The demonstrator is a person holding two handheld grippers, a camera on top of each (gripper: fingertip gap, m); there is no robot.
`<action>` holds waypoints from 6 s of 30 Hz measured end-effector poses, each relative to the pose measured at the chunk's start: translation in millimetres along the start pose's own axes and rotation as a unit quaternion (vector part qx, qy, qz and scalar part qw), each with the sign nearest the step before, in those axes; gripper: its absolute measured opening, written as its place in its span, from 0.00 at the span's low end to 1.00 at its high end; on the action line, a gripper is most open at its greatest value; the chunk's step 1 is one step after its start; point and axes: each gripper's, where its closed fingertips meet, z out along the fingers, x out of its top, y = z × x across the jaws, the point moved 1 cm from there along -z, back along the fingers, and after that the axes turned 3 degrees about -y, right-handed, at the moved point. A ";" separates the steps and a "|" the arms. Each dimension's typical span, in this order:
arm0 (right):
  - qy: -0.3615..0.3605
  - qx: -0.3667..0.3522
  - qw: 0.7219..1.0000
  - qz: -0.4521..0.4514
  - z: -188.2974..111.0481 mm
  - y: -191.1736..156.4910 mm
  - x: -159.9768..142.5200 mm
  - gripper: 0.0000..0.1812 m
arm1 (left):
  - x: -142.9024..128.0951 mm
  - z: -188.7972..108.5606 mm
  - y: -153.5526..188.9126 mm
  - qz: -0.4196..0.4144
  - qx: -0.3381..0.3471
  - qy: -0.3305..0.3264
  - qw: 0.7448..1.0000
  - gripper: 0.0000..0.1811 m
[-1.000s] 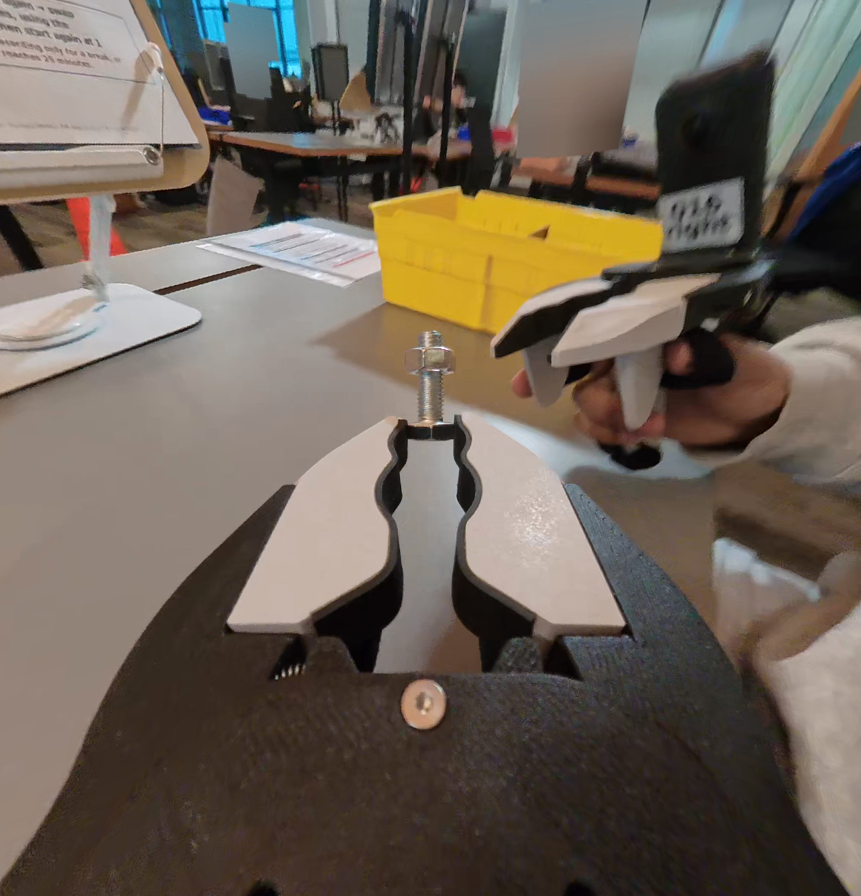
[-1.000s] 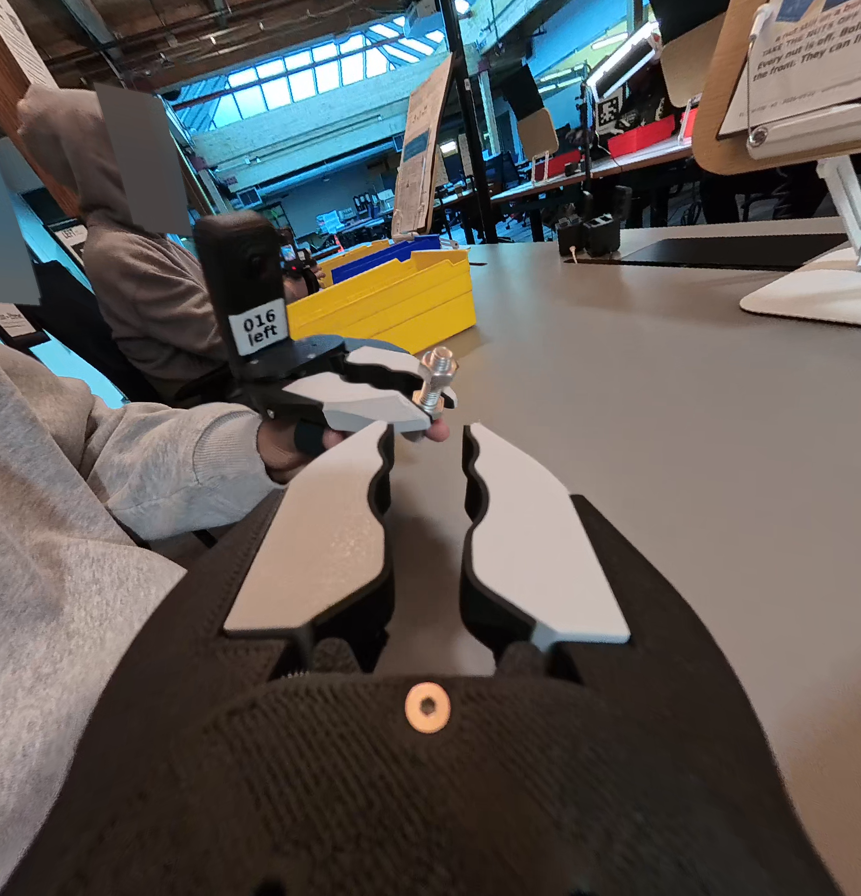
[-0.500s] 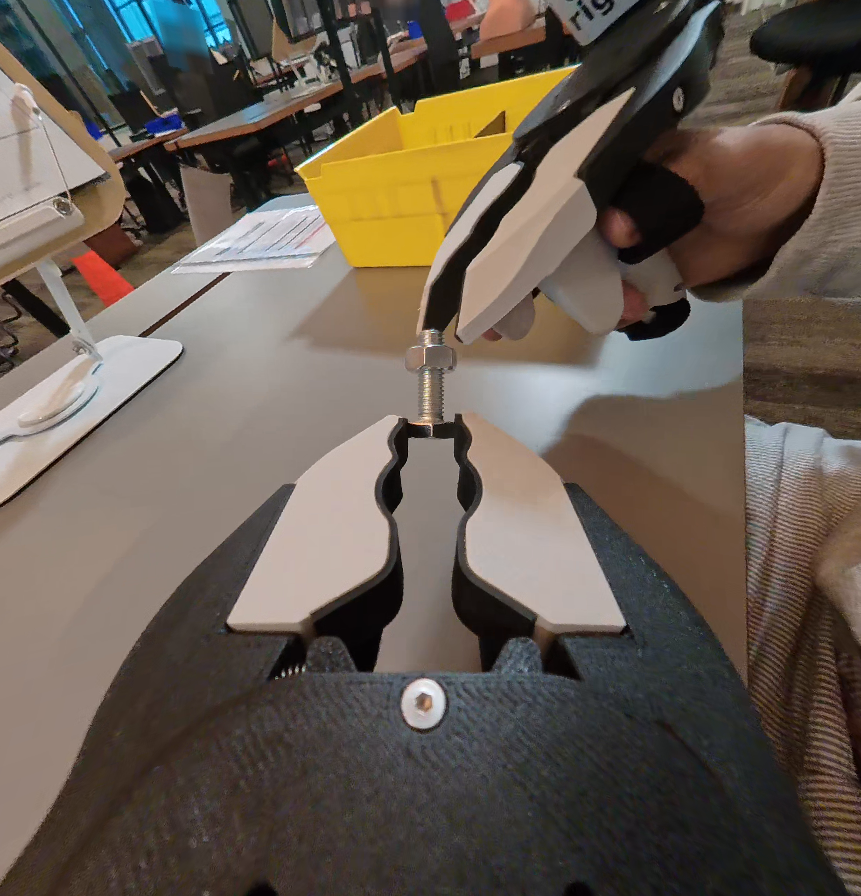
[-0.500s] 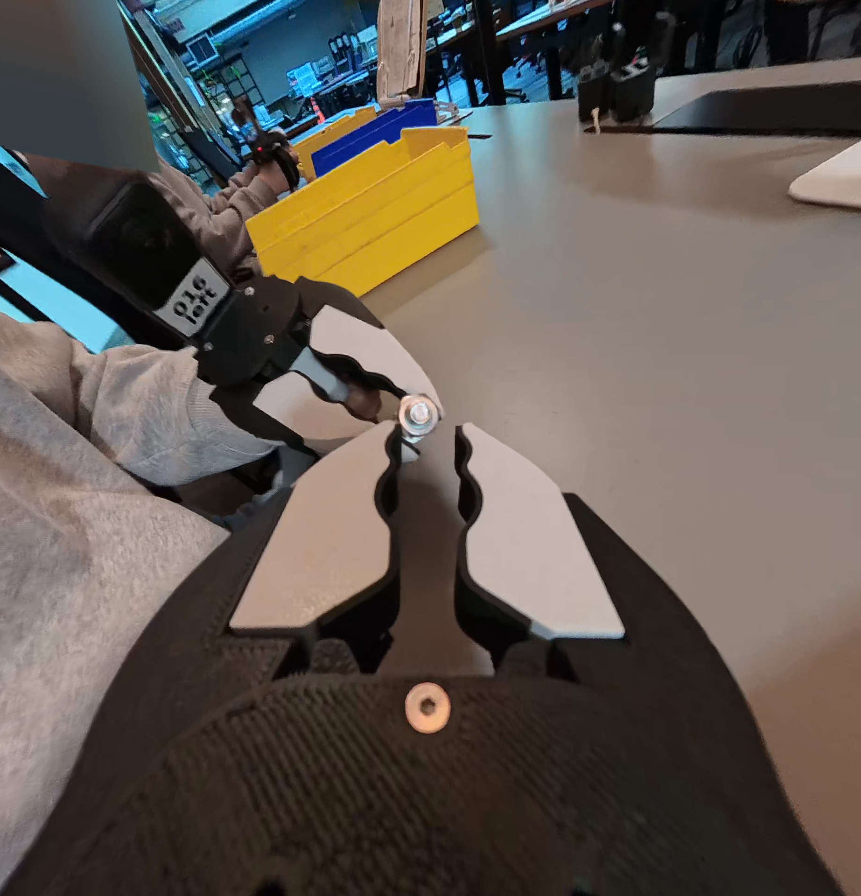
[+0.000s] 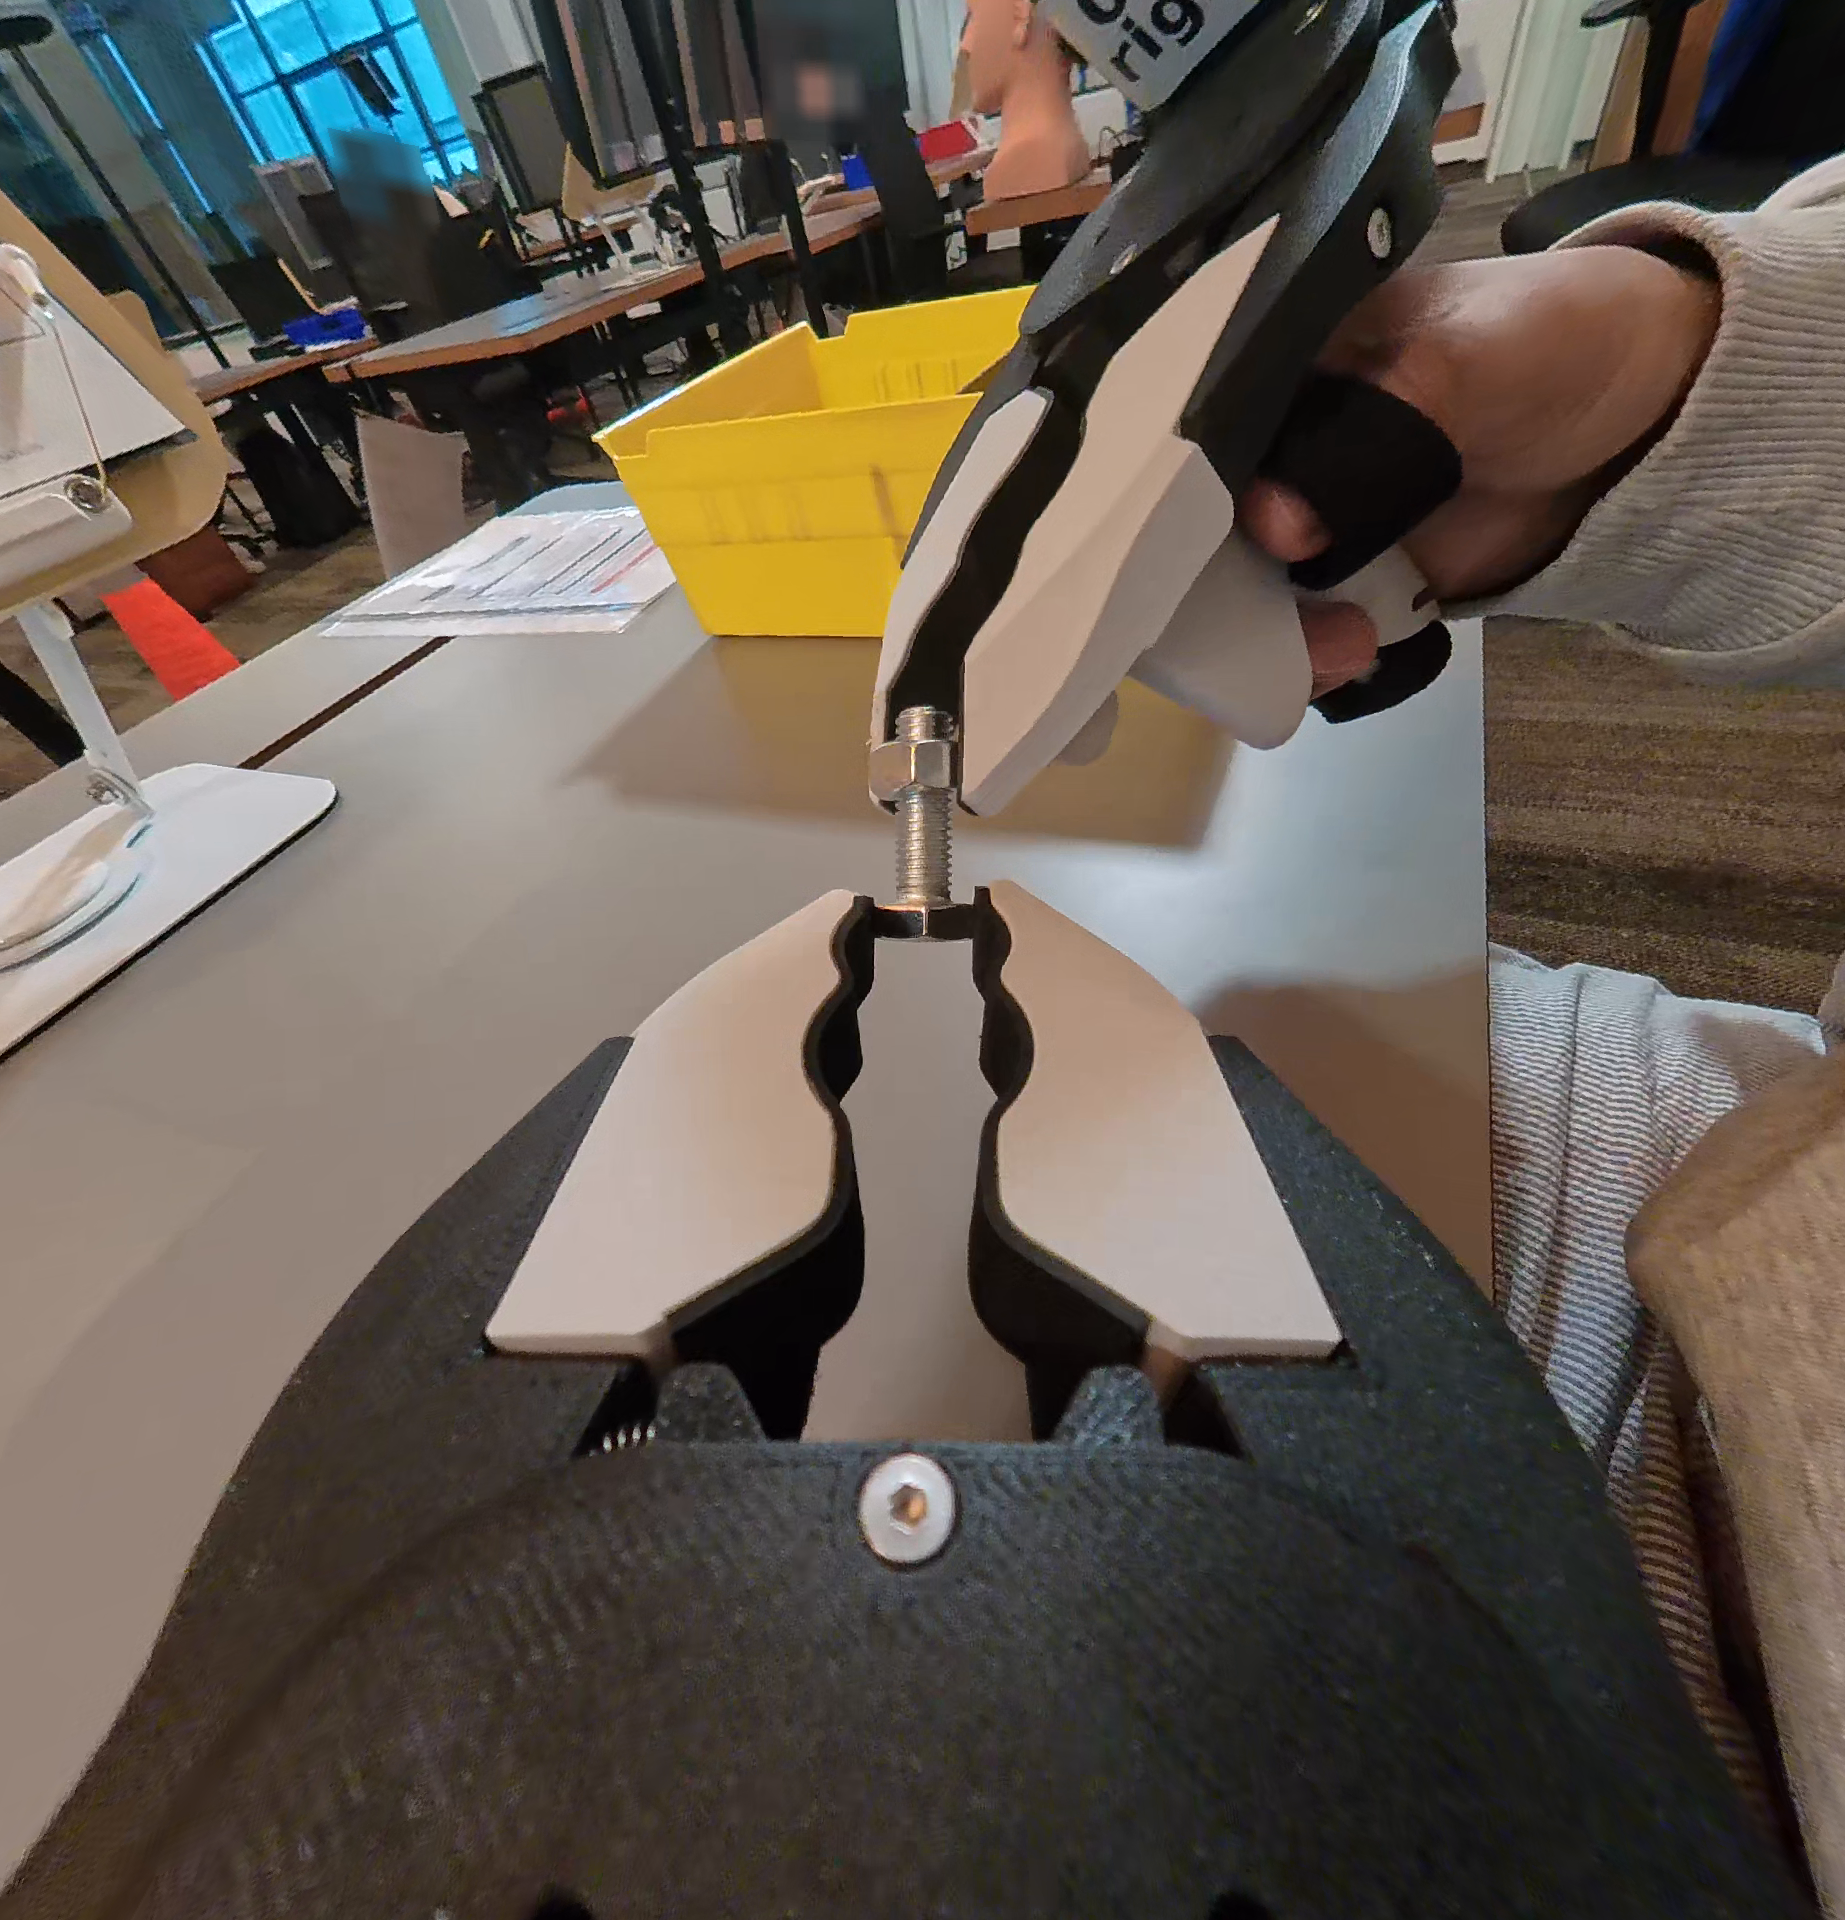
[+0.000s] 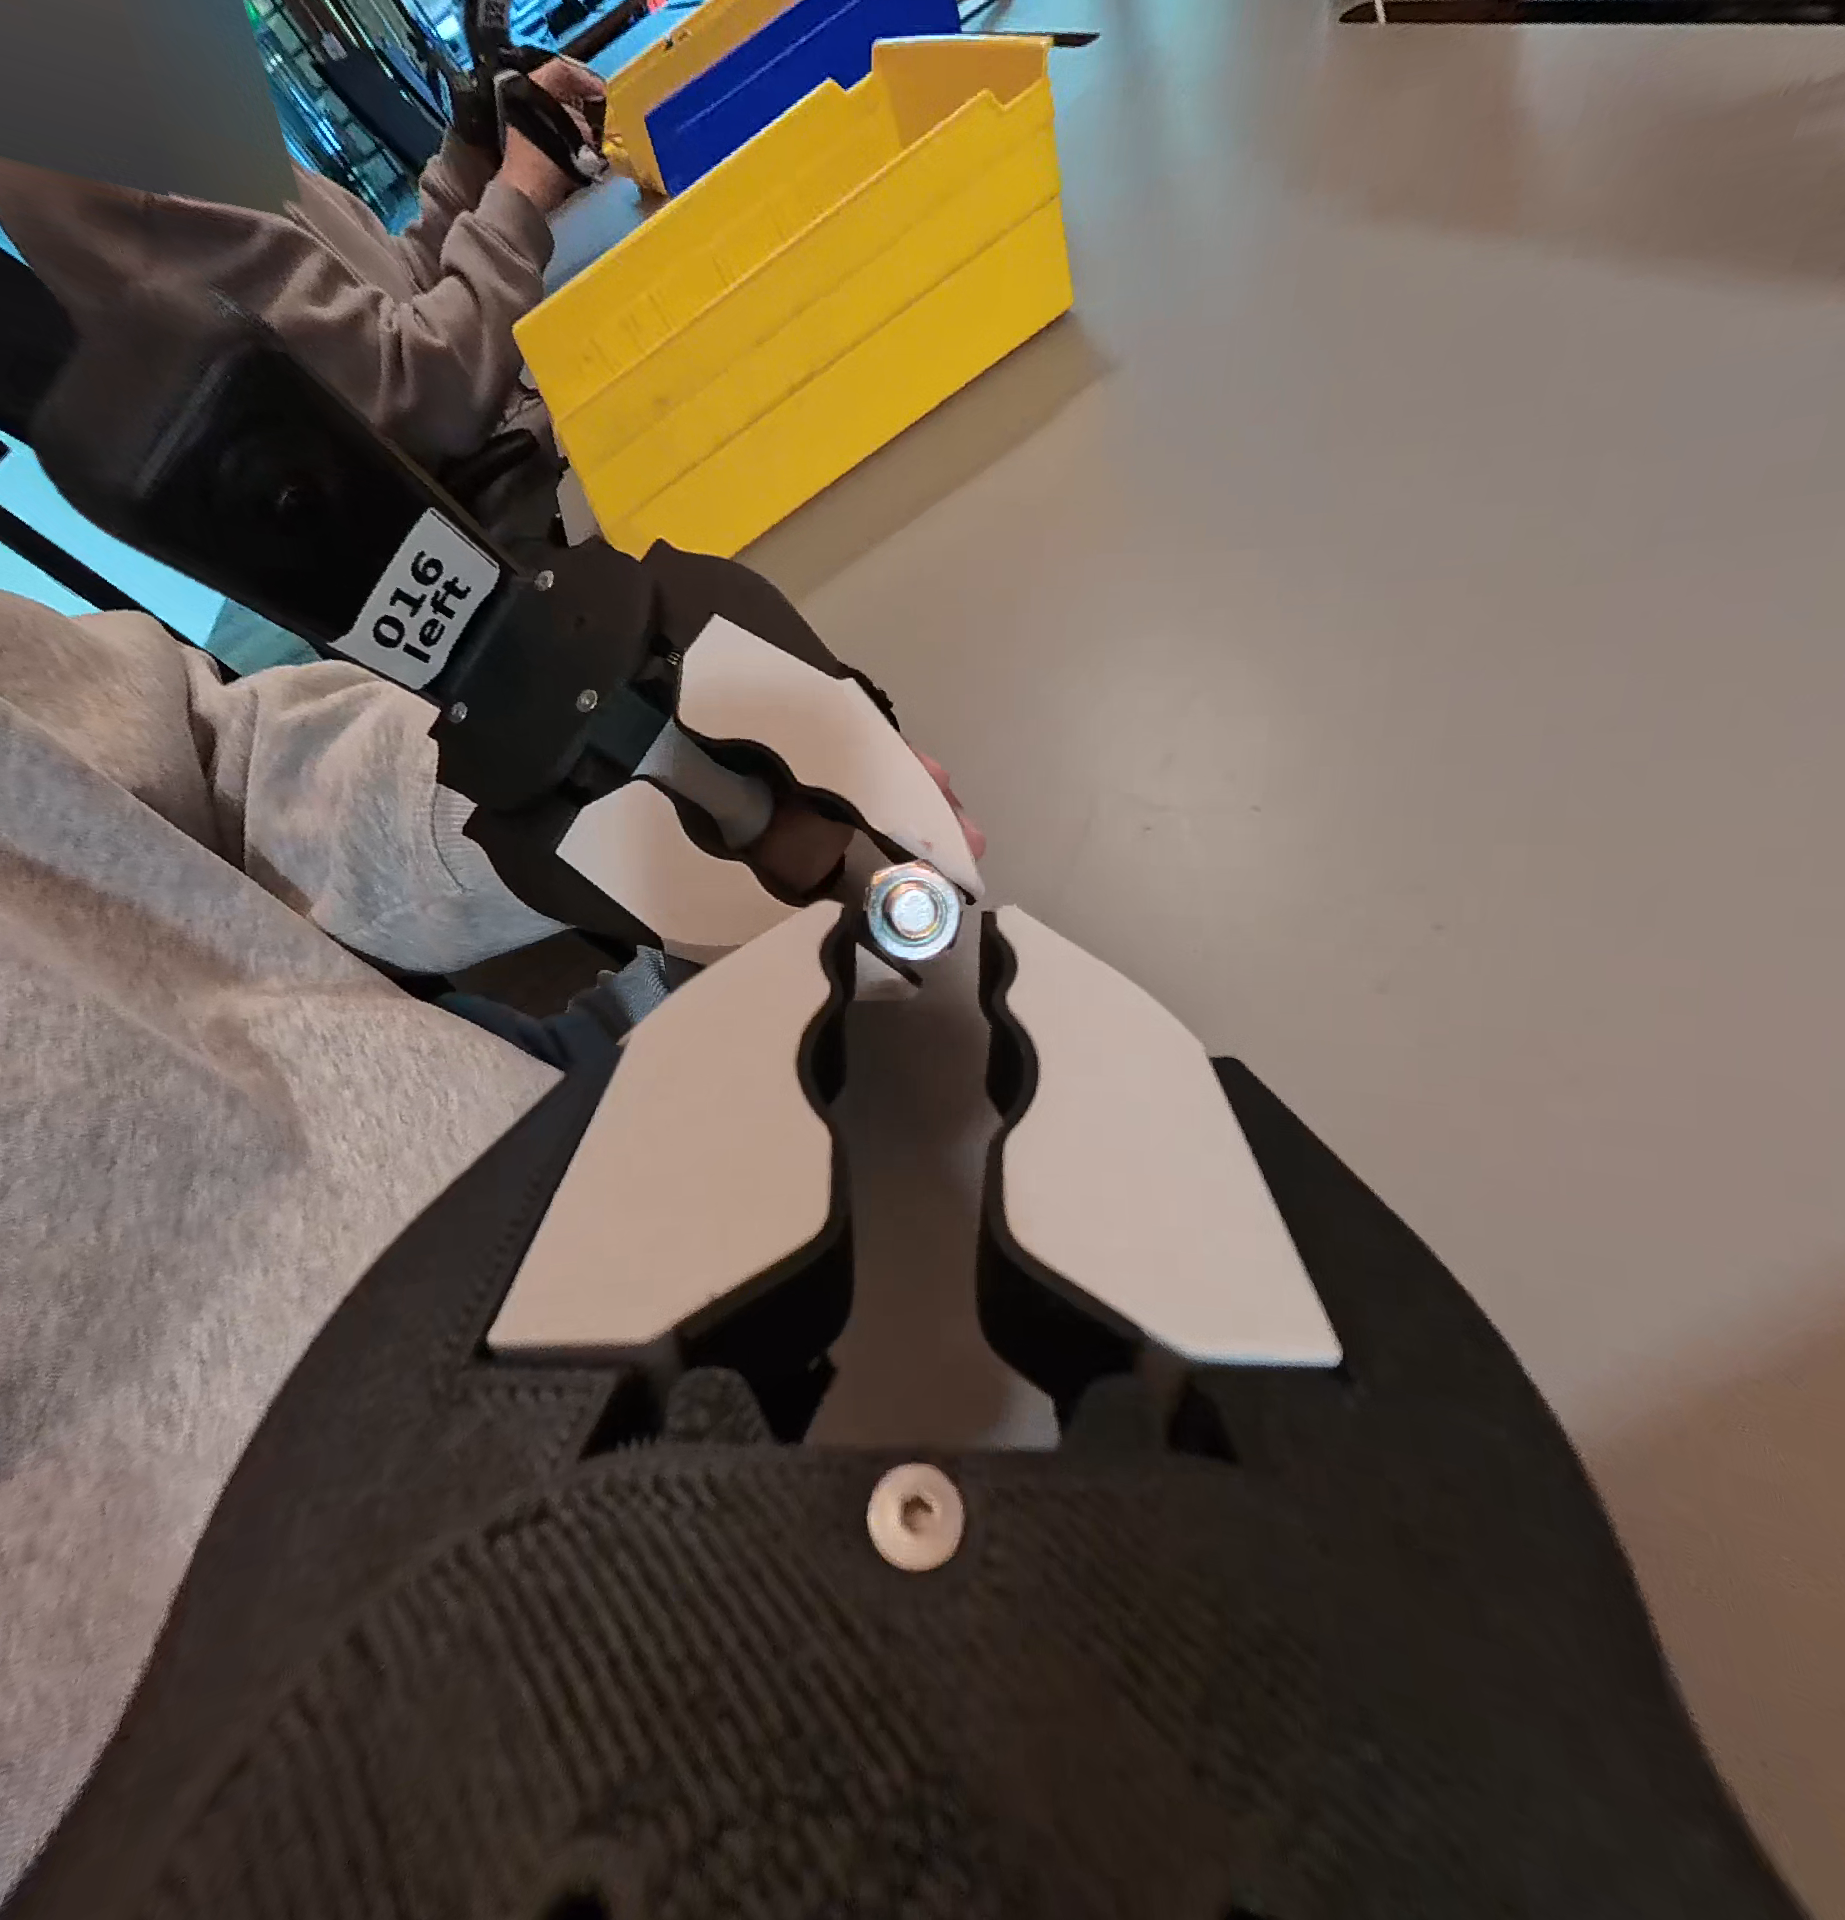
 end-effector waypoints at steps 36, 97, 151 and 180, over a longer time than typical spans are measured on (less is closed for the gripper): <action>0.007 0.002 0.995 -0.102 -17.1 -22.6 13.7 0.13 | 22.1 -9.3 15.2 -0.123 -0.115 0.092 0.981 0.11; -0.332 0.005 0.884 -0.329 -6.4 -105.0 78.6 0.13 | 79.5 -93.4 -7.0 -0.253 -0.254 0.299 0.884 0.11; -0.287 -0.005 0.907 -0.308 -3.2 -99.3 96.3 0.04 | 77.5 -88.1 -0.4 -0.210 -0.218 0.286 0.909 0.11; -0.299 -0.006 0.896 -0.328 -2.1 -108.1 90.2 0.08 | 79.1 -92.8 5.9 -0.203 -0.243 0.292 0.903 0.11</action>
